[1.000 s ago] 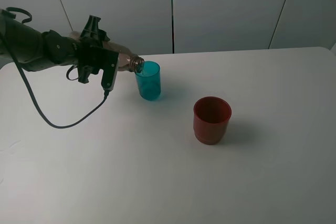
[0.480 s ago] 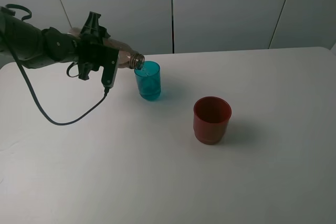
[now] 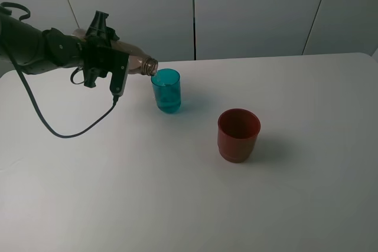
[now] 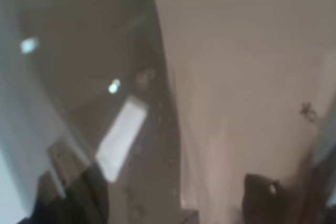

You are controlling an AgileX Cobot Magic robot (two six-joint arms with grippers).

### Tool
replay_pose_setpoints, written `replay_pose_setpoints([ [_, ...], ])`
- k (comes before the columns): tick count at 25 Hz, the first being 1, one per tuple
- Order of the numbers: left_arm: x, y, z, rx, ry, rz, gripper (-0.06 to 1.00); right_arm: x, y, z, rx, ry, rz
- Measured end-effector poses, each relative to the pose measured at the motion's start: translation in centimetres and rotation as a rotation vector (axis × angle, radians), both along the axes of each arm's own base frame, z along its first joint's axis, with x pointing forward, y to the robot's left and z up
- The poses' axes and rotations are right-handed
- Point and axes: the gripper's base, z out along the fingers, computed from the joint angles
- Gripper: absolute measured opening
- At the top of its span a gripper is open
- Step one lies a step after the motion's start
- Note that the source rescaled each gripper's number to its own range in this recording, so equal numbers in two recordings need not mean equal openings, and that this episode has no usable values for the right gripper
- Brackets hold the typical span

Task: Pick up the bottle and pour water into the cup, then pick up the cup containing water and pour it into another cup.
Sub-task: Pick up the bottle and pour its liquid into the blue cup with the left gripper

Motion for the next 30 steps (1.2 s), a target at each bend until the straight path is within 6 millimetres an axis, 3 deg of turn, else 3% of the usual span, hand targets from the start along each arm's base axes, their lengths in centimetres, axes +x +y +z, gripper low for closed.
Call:
replay_pose_setpoints([
  [30,0.52,0.05,0.50,0.008,0.008,-0.019,0.00,0.00,0.00,0.00,0.000,0.000,0.000],
])
